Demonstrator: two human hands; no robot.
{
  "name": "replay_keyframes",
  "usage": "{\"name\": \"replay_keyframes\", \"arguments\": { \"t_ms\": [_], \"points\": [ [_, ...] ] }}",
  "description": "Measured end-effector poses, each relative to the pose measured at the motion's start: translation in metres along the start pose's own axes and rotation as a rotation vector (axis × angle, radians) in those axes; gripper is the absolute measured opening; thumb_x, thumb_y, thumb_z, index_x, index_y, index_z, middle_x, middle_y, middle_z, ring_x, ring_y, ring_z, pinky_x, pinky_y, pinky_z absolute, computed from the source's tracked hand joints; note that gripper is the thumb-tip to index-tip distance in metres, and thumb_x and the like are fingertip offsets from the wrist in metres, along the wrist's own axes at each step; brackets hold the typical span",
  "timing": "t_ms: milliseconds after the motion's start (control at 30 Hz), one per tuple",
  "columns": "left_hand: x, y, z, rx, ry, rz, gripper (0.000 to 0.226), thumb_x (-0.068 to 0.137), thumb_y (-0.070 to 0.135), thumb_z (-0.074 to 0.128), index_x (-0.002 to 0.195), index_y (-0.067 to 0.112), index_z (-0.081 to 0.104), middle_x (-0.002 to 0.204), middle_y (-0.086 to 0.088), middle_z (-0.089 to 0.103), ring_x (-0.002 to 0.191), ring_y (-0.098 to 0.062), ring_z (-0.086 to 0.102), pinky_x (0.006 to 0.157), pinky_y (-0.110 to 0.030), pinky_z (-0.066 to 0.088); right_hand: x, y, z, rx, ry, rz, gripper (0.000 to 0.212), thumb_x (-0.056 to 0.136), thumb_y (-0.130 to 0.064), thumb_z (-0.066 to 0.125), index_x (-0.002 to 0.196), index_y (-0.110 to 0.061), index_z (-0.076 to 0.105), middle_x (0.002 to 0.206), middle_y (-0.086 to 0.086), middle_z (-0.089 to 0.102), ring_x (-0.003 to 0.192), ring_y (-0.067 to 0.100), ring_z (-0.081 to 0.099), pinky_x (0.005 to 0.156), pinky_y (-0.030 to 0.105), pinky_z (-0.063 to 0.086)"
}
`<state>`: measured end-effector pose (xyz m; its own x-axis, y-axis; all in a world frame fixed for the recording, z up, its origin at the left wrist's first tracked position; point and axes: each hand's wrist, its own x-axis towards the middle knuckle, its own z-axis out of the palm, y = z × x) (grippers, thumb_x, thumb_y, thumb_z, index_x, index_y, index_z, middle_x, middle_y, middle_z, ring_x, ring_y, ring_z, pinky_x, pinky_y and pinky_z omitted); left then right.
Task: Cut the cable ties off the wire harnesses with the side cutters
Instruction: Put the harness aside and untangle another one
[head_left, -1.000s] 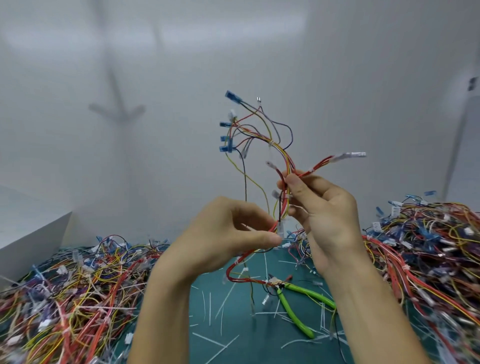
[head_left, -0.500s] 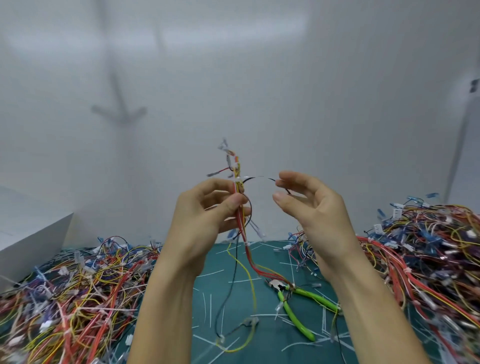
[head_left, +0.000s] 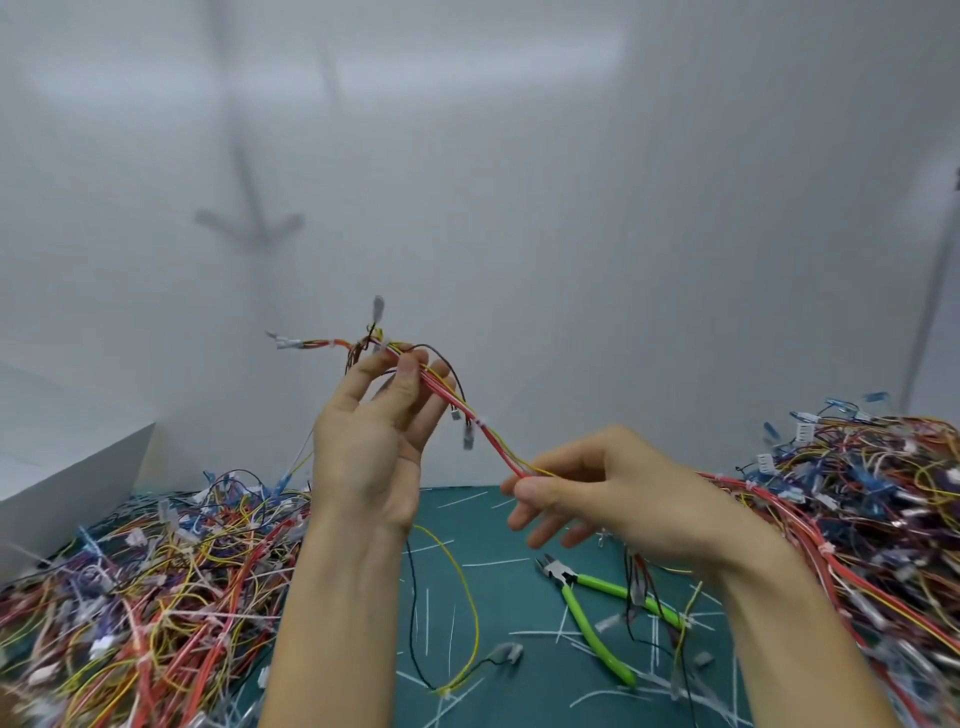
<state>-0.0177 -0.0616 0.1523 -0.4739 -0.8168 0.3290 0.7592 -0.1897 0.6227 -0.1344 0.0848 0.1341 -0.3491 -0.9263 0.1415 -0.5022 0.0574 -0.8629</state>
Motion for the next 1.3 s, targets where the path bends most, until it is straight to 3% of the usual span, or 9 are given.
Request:
{"name": "replay_keyframes", "arguments": {
  "t_ms": [167, 300, 467, 733, 900, 1000, 1067, 1167, 1300],
  "points": [
    [0.001, -0.001, 0.001, -0.065, -0.021, -0.027, 0.01, 0.094, -0.001, 0.052, 0.092, 0.006, 0.059, 0.072, 0.0, 0.07, 0.069, -0.012, 0.071, 0.063, -0.02, 0.058, -0.009, 0.002, -0.01, 0.075, -0.142, -0.009, 0.024, 0.101, -0.028, 0.055, 0.111, -0.014, 0.071, 0.1, 0.002, 0.077, 0.094, 0.02, 0.074, 0.081, 0.027, 0.055],
    [0.002, -0.003, 0.004, -0.141, -0.037, -0.077, 0.012, 0.096, 0.0, 0.05, 0.091, 0.006, 0.059, 0.073, 0.0, 0.069, 0.07, -0.01, 0.071, 0.065, -0.018, 0.057, -0.012, 0.002, -0.013, 0.2, -0.178, -0.028, 0.038, 0.095, -0.035, 0.05, 0.111, -0.008, 0.072, 0.101, 0.01, 0.077, 0.088, 0.024, 0.074, 0.077, 0.031, 0.055],
    [0.003, -0.006, 0.006, -0.273, -0.01, -0.179, 0.016, 0.097, 0.0, 0.048, 0.087, 0.004, 0.06, 0.077, -0.005, 0.067, 0.066, -0.009, 0.07, 0.065, -0.017, 0.058, -0.012, -0.001, -0.011, 0.35, -0.212, -0.153, 0.029, 0.095, -0.031, 0.059, 0.107, -0.01, 0.074, 0.094, 0.012, 0.075, 0.075, 0.021, 0.072, 0.066, 0.026, 0.056],
    [0.01, -0.007, 0.0, -0.397, 0.068, -0.351, 0.012, 0.093, 0.001, 0.055, 0.101, -0.004, 0.063, 0.091, -0.011, 0.069, 0.083, -0.016, 0.069, 0.059, -0.022, 0.059, -0.001, -0.009, 0.002, 0.584, 0.053, -0.294, 0.019, 0.083, -0.023, 0.068, 0.093, -0.009, 0.078, 0.076, 0.006, 0.071, 0.059, 0.013, 0.066, 0.055, 0.023, 0.053],
    [0.012, -0.011, -0.002, -0.372, 0.028, -0.419, 0.015, 0.092, 0.001, 0.056, 0.1, -0.009, 0.064, 0.094, -0.014, 0.07, 0.091, -0.019, 0.068, 0.058, -0.021, 0.058, 0.004, -0.017, 0.014, 0.675, 0.182, -0.359, 0.017, 0.081, -0.024, 0.066, 0.087, -0.014, 0.079, 0.076, 0.004, 0.073, 0.06, 0.013, 0.069, 0.057, 0.023, 0.055],
    [0.011, -0.013, -0.003, -0.331, -0.07, -0.429, 0.022, 0.081, 0.001, 0.061, 0.098, -0.009, 0.069, 0.095, -0.017, 0.073, 0.086, -0.02, 0.074, 0.061, -0.021, 0.059, 0.006, -0.019, 0.017, 0.682, 0.237, -0.396, 0.018, 0.082, -0.025, 0.066, 0.088, -0.015, 0.079, 0.076, 0.003, 0.072, 0.061, 0.014, 0.069, 0.058, 0.024, 0.056],
    [0.008, -0.011, -0.006, -0.102, -0.153, -0.402, 0.018, 0.076, 0.01, 0.064, 0.081, -0.002, 0.077, 0.091, -0.016, 0.075, 0.081, -0.021, 0.075, 0.06, -0.021, 0.058, 0.006, -0.019, 0.016, 0.699, 0.282, -0.42, 0.017, 0.082, -0.025, 0.065, 0.088, -0.017, 0.079, 0.075, 0.002, 0.072, 0.06, 0.013, 0.068, 0.057, 0.023, 0.055],
    [0.003, -0.006, -0.018, 0.647, -0.361, -0.338, 0.035, 0.083, 0.038, 0.064, 0.066, 0.011, 0.076, 0.079, -0.016, 0.075, 0.068, -0.022, 0.075, 0.052, -0.022, 0.057, 0.005, -0.019, 0.013, 0.714, 0.337, -0.43, 0.017, 0.082, -0.025, 0.064, 0.086, -0.019, 0.079, 0.074, 0.0, 0.071, 0.06, 0.012, 0.067, 0.057, 0.022, 0.055],
    [0.0, -0.016, -0.033, 1.303, -0.68, -0.719, 0.059, 0.098, 0.05, 0.049, 0.079, -0.001, 0.073, 0.075, -0.019, 0.075, 0.062, -0.024, 0.073, 0.052, -0.023, 0.056, 0.006, -0.017, 0.012, 0.709, 0.397, -0.403, 0.017, 0.085, -0.023, 0.063, 0.089, -0.016, 0.077, 0.075, 0.001, 0.071, 0.061, 0.013, 0.067, 0.058, 0.023, 0.055]
  ]
}}
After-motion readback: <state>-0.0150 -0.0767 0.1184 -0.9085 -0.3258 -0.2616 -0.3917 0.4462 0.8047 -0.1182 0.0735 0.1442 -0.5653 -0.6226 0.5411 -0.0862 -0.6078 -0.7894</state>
